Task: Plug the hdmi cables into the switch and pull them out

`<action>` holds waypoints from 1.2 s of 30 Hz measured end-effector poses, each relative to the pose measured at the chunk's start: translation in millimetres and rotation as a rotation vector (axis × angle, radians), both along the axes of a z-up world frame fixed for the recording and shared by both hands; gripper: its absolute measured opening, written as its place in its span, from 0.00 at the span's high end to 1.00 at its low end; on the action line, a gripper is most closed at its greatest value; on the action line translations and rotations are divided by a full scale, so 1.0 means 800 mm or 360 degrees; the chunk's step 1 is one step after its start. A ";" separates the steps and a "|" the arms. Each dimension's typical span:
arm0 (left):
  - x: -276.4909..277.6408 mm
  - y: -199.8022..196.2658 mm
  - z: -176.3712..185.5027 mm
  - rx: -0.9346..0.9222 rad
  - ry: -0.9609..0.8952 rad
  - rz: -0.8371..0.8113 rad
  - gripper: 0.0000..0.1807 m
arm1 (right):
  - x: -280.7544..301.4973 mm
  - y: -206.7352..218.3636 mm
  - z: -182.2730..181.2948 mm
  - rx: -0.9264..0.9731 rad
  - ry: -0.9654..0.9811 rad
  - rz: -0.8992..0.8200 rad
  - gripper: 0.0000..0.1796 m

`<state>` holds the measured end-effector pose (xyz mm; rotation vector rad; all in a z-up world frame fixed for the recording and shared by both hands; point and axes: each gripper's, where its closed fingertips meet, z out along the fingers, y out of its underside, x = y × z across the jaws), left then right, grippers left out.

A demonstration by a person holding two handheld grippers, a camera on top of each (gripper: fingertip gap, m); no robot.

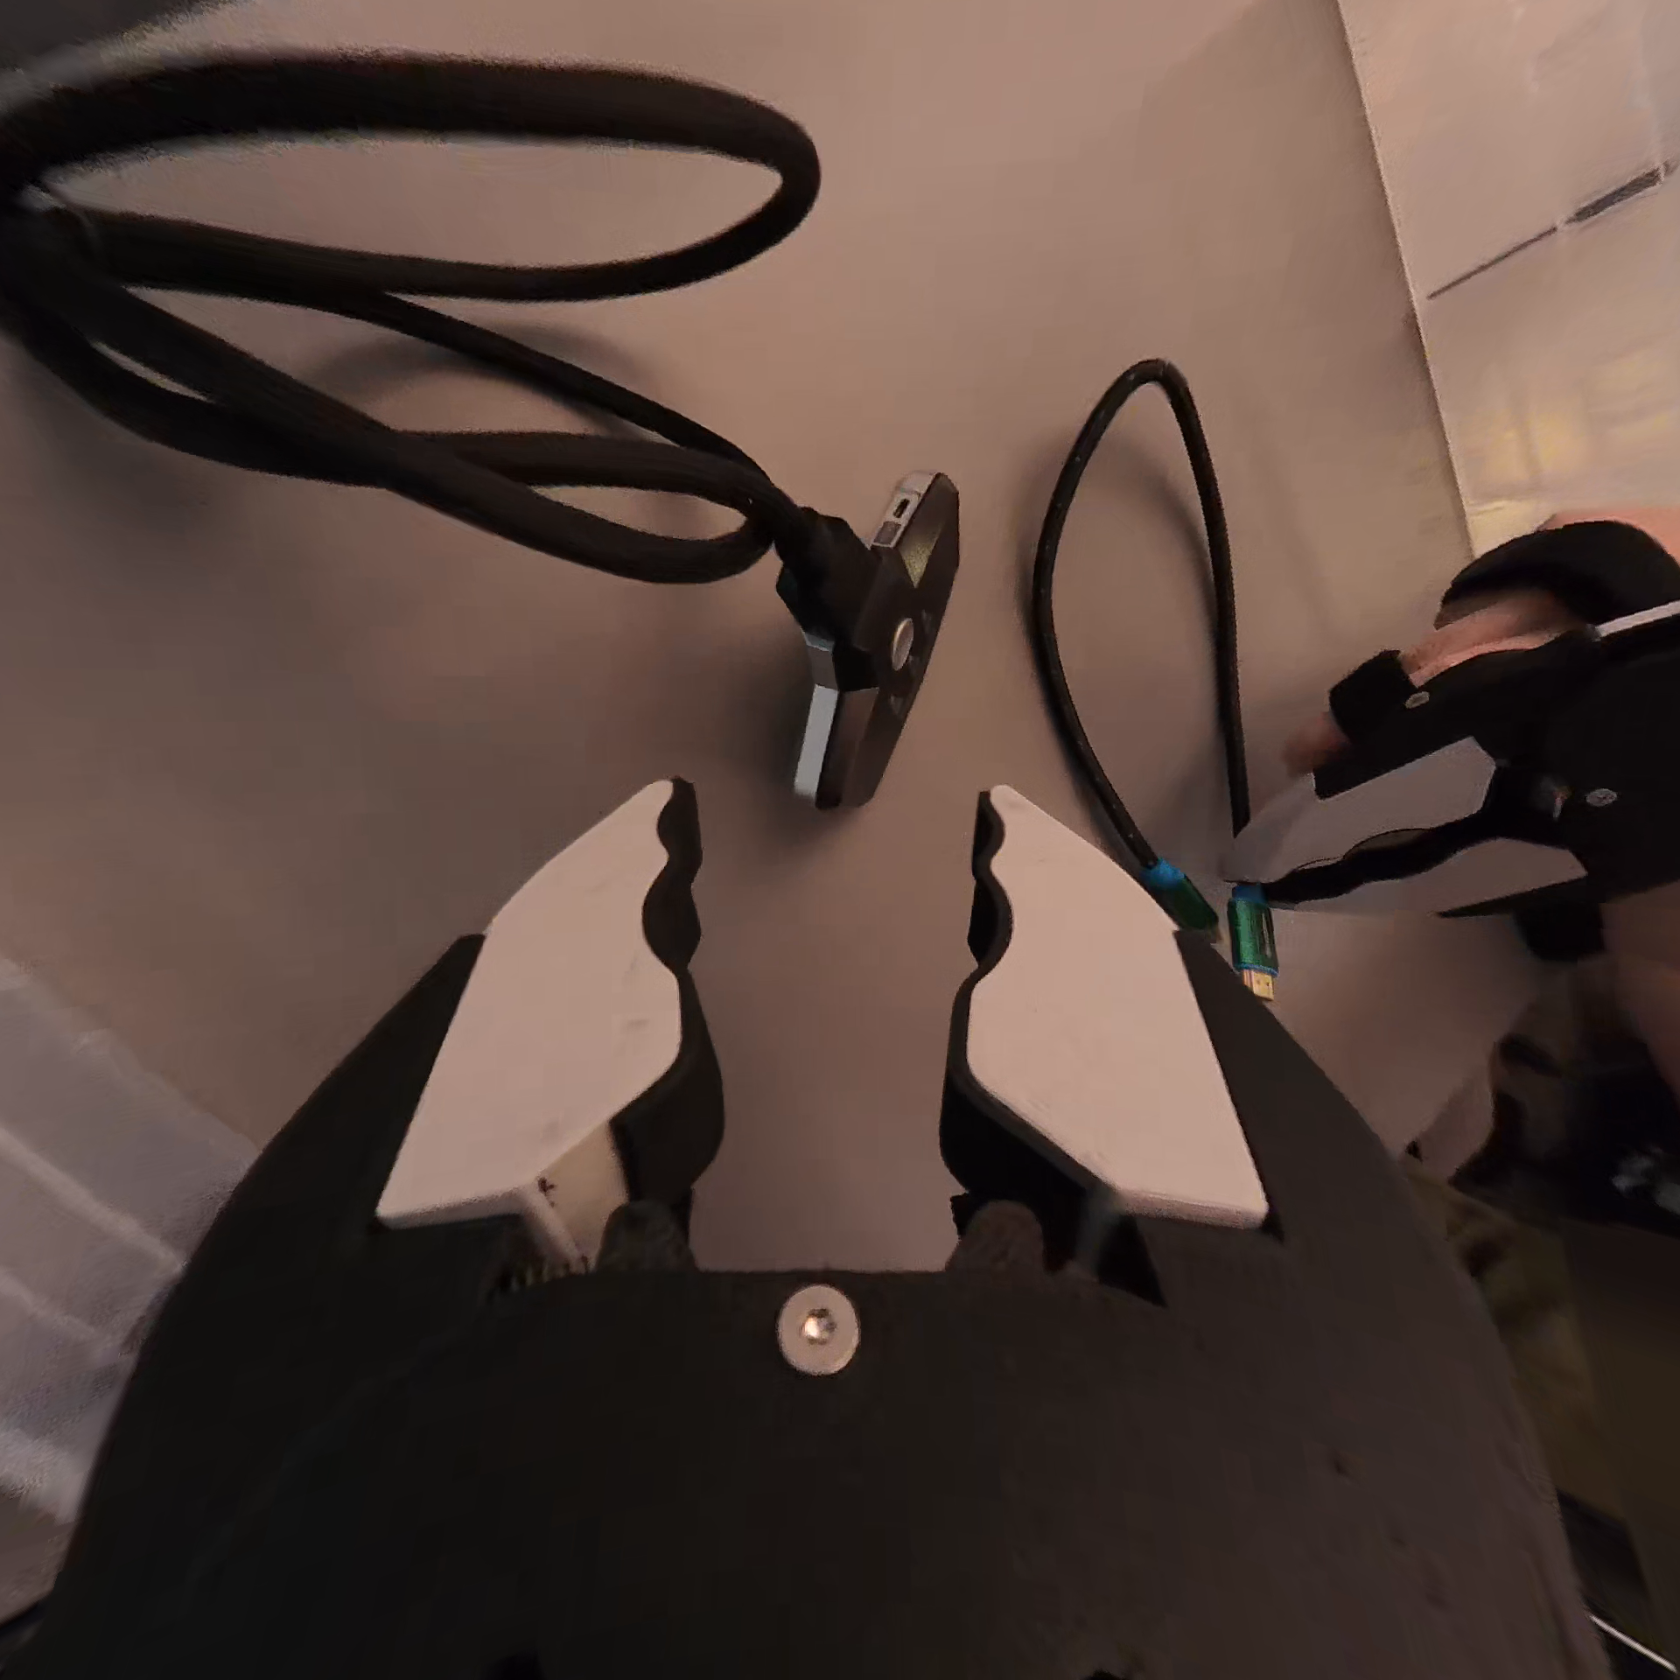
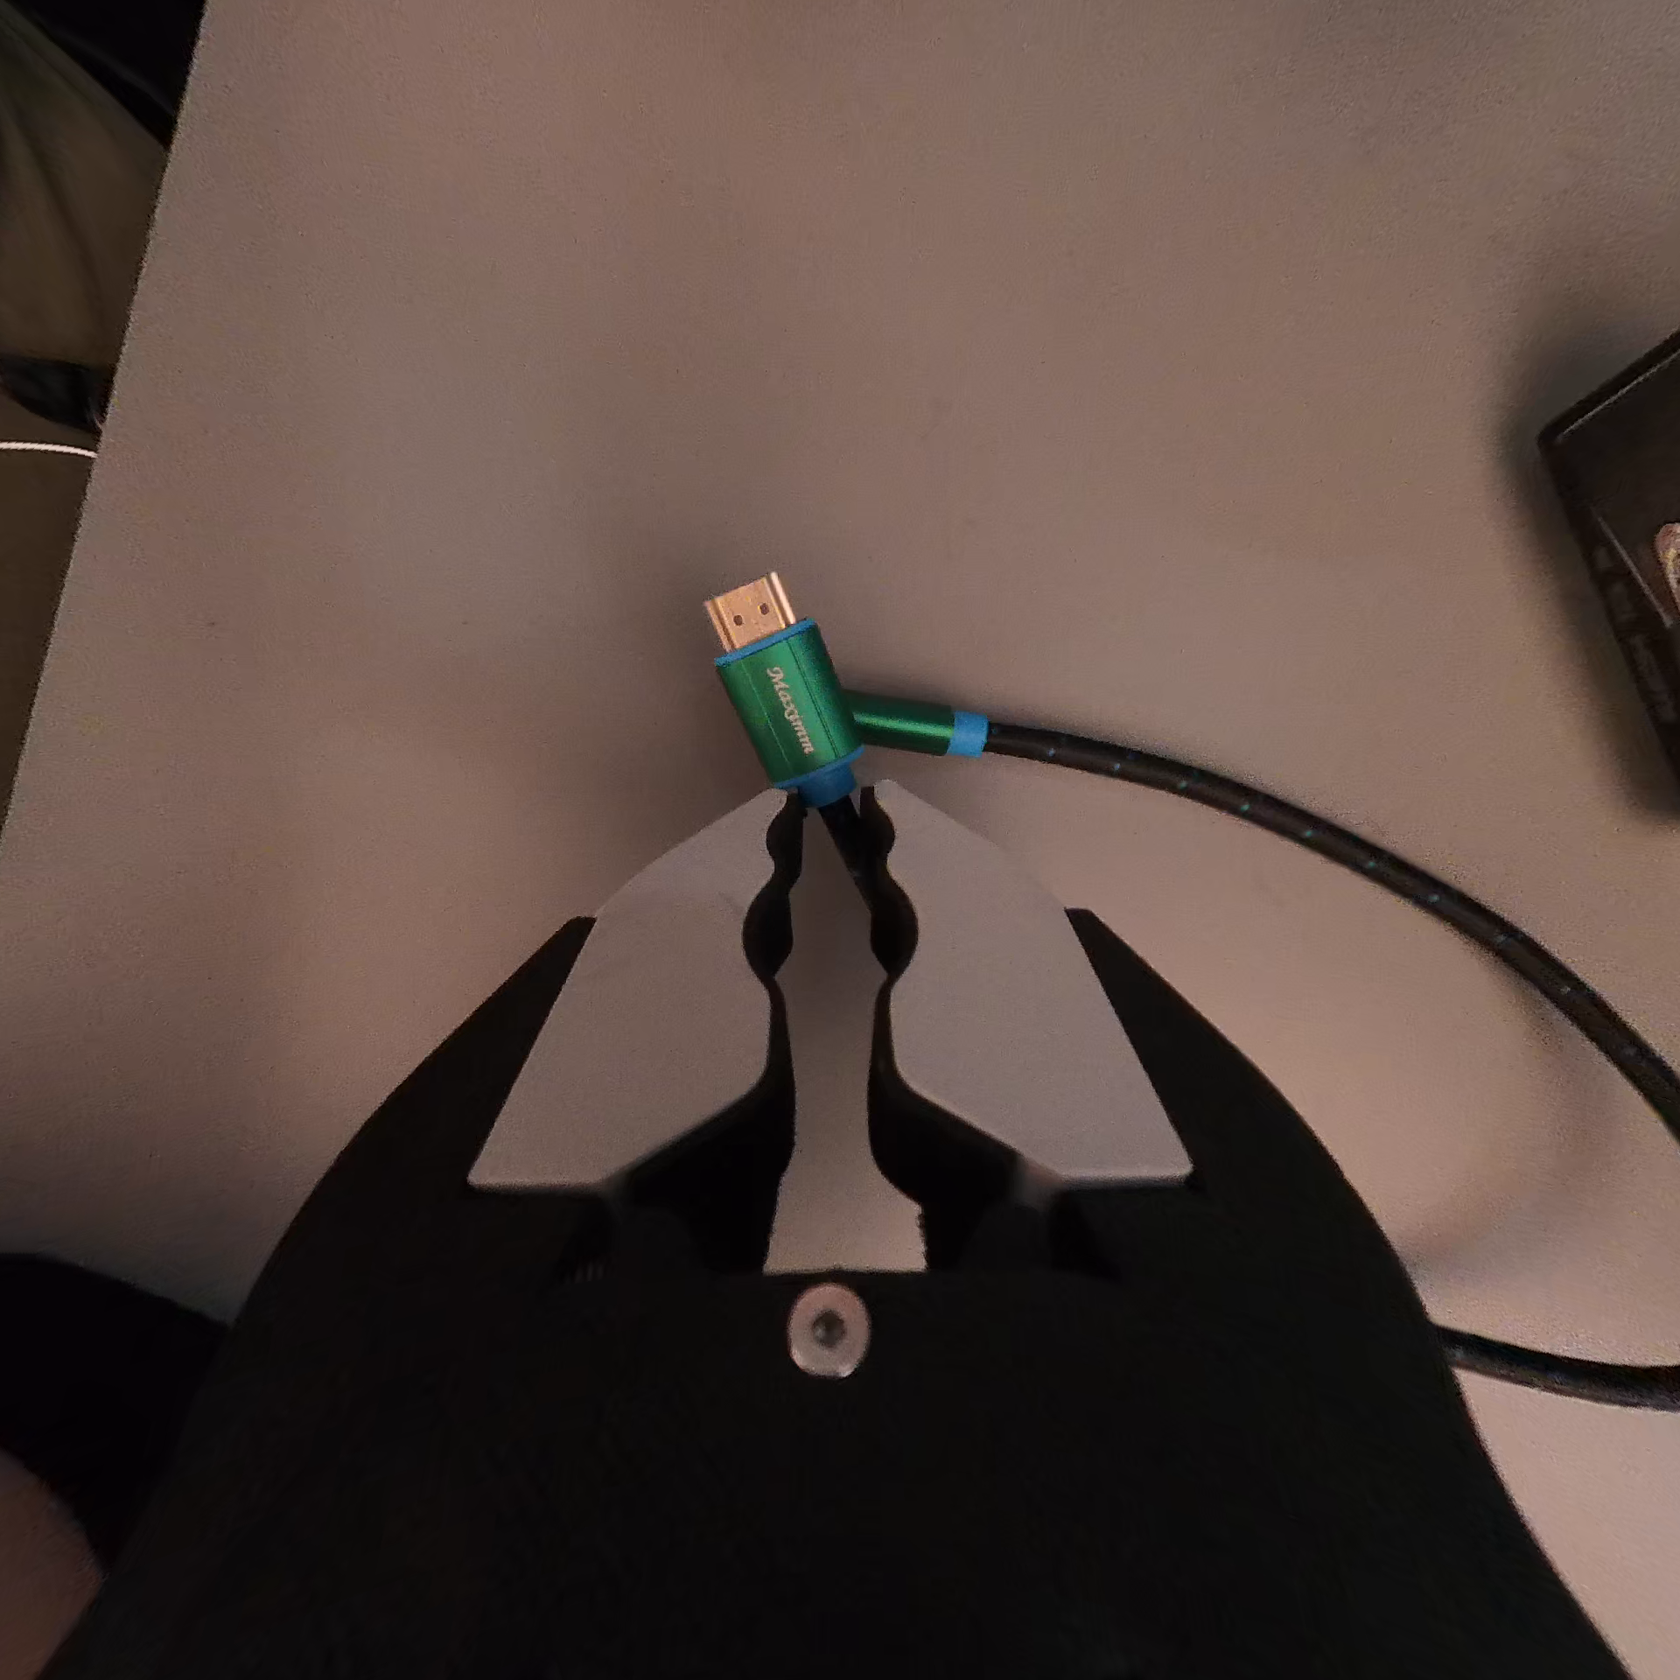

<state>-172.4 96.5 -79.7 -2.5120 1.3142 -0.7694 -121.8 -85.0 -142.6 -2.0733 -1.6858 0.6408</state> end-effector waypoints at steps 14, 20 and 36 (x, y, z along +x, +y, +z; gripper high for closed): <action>0.044 -0.032 -0.082 -0.0585 -0.0107 -0.0189 0.87 | 0.005 0.002 0.009 0.0023 0.0029 -0.0012 0.94; 0.066 -0.047 -0.008 -0.0993 -0.0600 -0.0172 0.89 | 0.006 0.001 0.015 0.0058 0.0020 0.0000 0.94; 0.065 -0.033 0.026 -0.1183 -0.0900 -0.0125 0.89 | 0.010 0.004 0.033 0.0062 0.0160 -0.0017 0.94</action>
